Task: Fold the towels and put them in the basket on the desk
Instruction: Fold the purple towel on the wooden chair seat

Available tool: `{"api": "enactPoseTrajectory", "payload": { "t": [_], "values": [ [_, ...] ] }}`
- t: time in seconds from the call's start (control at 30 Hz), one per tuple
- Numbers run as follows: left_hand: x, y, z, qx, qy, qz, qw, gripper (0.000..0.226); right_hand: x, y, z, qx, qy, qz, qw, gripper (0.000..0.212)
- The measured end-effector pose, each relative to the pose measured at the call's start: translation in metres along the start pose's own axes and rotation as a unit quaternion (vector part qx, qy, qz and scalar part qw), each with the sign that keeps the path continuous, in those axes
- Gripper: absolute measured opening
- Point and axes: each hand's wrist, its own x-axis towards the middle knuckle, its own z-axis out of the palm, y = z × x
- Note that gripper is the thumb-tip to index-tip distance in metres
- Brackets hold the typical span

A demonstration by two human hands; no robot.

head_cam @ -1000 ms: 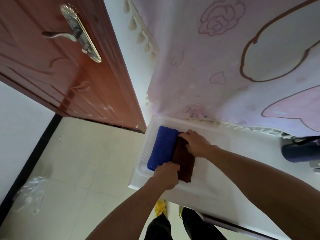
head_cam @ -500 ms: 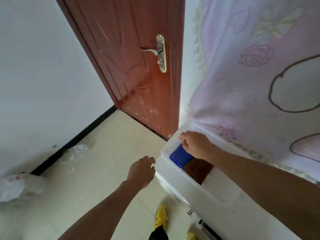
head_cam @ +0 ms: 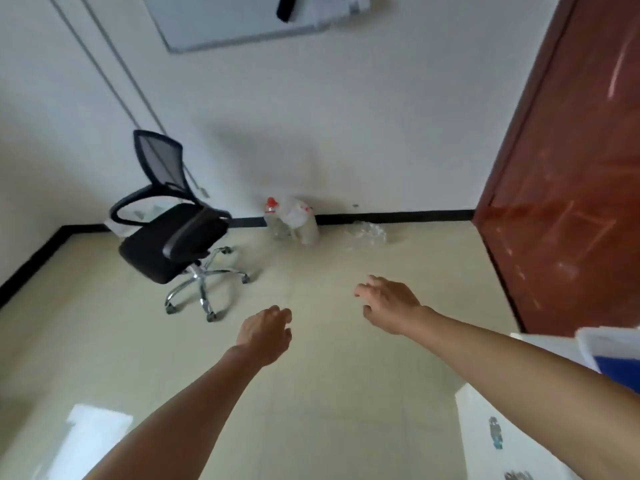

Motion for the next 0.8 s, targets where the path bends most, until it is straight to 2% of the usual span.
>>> {"api": "enactPoseTrajectory", "payload": {
  "t": [0.23, 0.43, 0.53, 0.8],
  "values": [
    [-0.135, -0.208, 0.012, -0.027, 0.013, -0.173, 0.984, 0.029, 0.088, -0.236, 0.029, -0.027, -0.019, -0.161, 0.986, 0.039],
    [-0.253, -0.362, 0.020, -0.050, 0.028, -0.305, 0.951, 0.027, 0.122, -0.449, 0.064, -0.050, -0.041, -0.304, 0.950, 0.039],
    [-0.290, -0.413, 0.027, -0.071, 0.033, -0.358, 0.930, 0.026, 0.141, -0.522, 0.074, -0.072, -0.040, -0.365, 0.927, 0.038],
    [-0.332, -0.542, 0.052, -0.116, 0.055, -0.447, 0.885, 0.027, 0.228, -0.685, 0.112, -0.103, -0.067, -0.455, 0.882, 0.038]
  ]
}}
